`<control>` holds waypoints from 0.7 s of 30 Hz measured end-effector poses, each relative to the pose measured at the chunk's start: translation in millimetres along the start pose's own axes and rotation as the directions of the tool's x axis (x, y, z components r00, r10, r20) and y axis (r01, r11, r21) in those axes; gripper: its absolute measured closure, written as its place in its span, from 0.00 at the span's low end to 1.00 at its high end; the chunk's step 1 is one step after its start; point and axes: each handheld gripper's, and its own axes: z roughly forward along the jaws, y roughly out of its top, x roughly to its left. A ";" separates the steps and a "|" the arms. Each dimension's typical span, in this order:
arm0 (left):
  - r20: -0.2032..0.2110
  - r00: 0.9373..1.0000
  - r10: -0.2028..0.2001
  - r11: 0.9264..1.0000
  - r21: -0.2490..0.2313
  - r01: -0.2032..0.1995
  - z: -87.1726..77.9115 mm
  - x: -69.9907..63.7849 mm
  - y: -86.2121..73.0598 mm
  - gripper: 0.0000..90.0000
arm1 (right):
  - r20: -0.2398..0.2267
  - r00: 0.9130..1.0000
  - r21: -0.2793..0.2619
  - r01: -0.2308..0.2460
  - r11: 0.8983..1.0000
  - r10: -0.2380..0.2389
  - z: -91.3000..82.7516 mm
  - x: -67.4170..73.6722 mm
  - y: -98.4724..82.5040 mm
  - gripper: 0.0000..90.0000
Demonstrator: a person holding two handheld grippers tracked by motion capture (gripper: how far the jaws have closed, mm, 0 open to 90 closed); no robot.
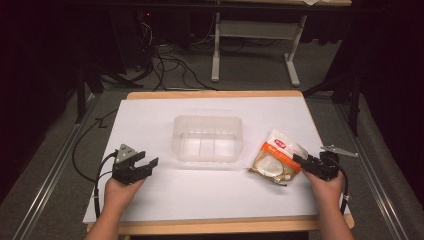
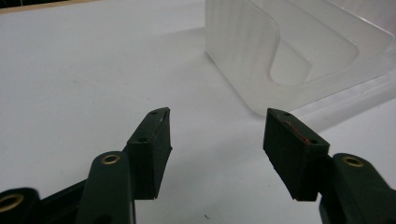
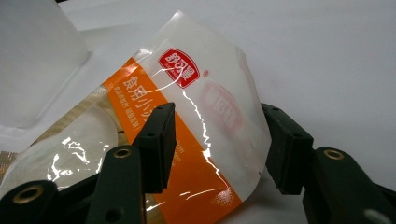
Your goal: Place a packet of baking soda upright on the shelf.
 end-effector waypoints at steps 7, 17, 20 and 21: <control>0.002 1.000 0.020 1.000 0.012 -0.020 3.1 -3.0 0.3 0.46 | -0.002 1.000 0.010 -0.022 1.000 0.022 4.5 -7.8 0.3 0.67; 0.007 1.000 0.024 1.000 0.013 -0.025 2.7 -4.4 0.0 0.46 | 0.016 0.999 -0.058 0.053 0.997 -0.052 -9.3 1.0 6.5 1.00; 0.006 1.000 0.023 1.000 0.011 -0.023 2.3 -3.4 0.3 0.46 | 0.026 0.994 -0.100 0.109 0.989 -0.107 -17.1 12.3 10.6 1.00; 0.006 1.000 0.022 1.000 0.011 -0.022 2.1 -3.1 0.4 0.46 | 0.024 0.993 -0.119 0.119 0.986 -0.117 -21.1 17.0 12.6 1.00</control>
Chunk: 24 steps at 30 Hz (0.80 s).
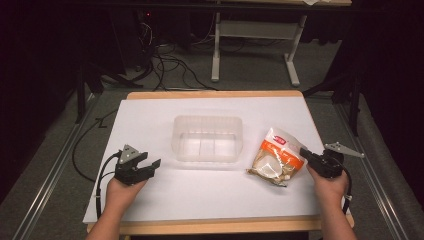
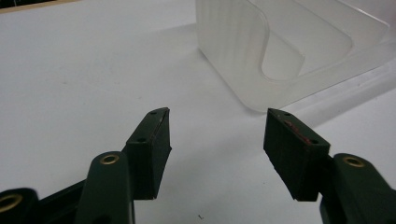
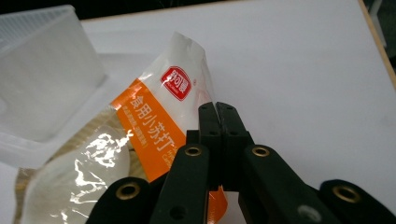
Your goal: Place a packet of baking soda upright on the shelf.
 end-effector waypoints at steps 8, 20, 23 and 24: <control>0.002 1.000 0.003 1.000 -0.006 -0.003 -0.6 -0.6 0.2 0.46 | -0.053 0.997 -0.123 0.051 0.991 -0.058 -24.6 29.1 20.6 1.00; -0.002 1.000 0.004 1.000 -0.014 -0.004 -2.1 0.7 1.1 0.46 | 0.002 0.989 -0.269 0.142 0.953 -0.147 -53.7 64.5 45.9 1.00; -0.004 1.000 -0.005 1.000 -0.016 0.005 -2.8 2.1 1.0 0.46 | 0.020 0.988 -0.299 0.149 0.943 -0.150 -54.1 67.2 47.0 1.00; -0.004 1.000 -0.006 1.000 -0.018 0.006 -2.9 2.0 1.1 0.46 | 0.017 0.989 -0.294 0.147 0.945 -0.148 -53.8 69.1 47.2 1.00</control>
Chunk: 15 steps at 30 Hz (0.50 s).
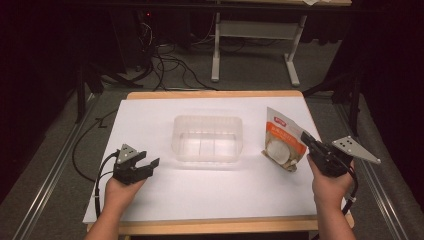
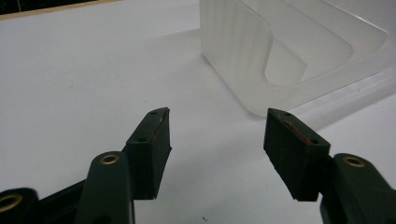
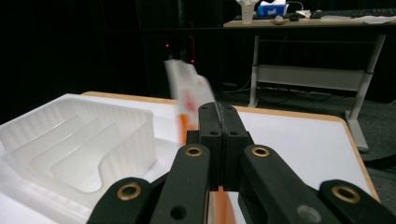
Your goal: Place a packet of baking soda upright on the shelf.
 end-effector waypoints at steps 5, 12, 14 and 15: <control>0.006 1.000 0.007 1.000 -0.003 -0.007 -1.2 -1.4 0.2 0.46 | -0.026 0.999 0.011 0.023 1.000 -0.023 -7.0 12.7 -5.3 1.00; 0.006 1.000 0.008 1.000 -0.009 -0.008 -2.0 -0.9 0.5 0.46 | -0.060 0.998 0.028 0.015 0.999 -0.013 -16.0 17.9 -18.0 1.00; 0.010 1.000 0.006 1.000 -0.008 -0.006 -2.0 -0.6 0.5 0.46 | -0.053 0.998 0.043 0.033 0.999 -0.030 -17.1 21.0 -20.1 0.99; 0.011 1.000 0.006 1.000 -0.007 -0.006 -1.9 -0.7 0.5 0.46 | -0.055 0.998 0.047 0.040 0.998 -0.037 -17.2 22.3 -21.2 0.99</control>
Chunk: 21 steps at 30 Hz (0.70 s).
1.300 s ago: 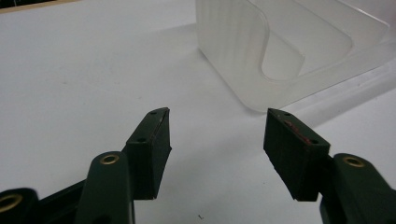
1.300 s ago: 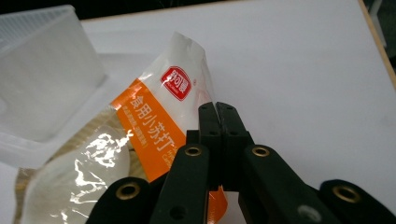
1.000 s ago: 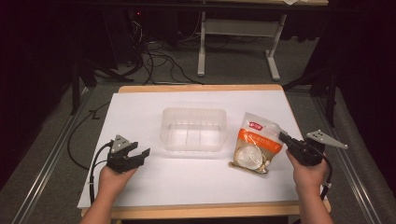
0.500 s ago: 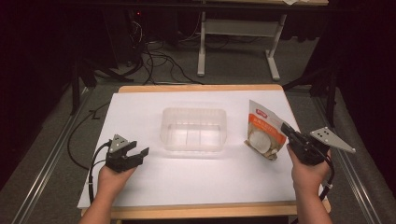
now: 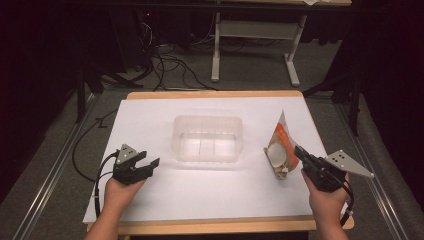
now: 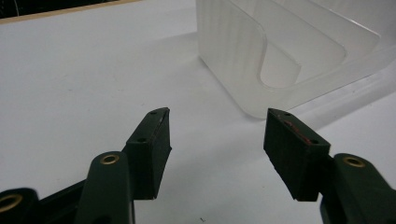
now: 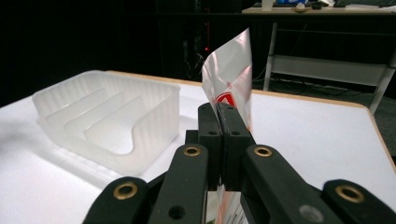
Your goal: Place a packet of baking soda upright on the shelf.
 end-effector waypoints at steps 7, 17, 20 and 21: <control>0.007 1.000 0.006 1.000 0.001 -0.006 0.9 -1.9 -0.1 0.46 | 0.000 1.000 0.071 0.031 0.997 -0.031 14.3 4.8 -8.8 0.90; 0.007 1.000 0.011 1.000 0.008 -0.011 2.0 -2.8 -0.1 0.46 | 0.011 0.999 0.077 0.039 0.996 -0.040 19.5 4.3 -9.3 1.00; 0.006 1.000 0.014 1.000 0.004 -0.014 1.8 -3.6 0.0 0.46 | -0.037 0.999 0.047 0.036 0.998 -0.034 20.4 13.7 -5.0 1.00; 0.007 1.000 0.014 1.000 0.005 -0.014 1.5 -3.4 0.1 0.46 | -0.062 0.997 0.039 0.041 0.998 -0.039 21.7 19.3 -3.4 1.00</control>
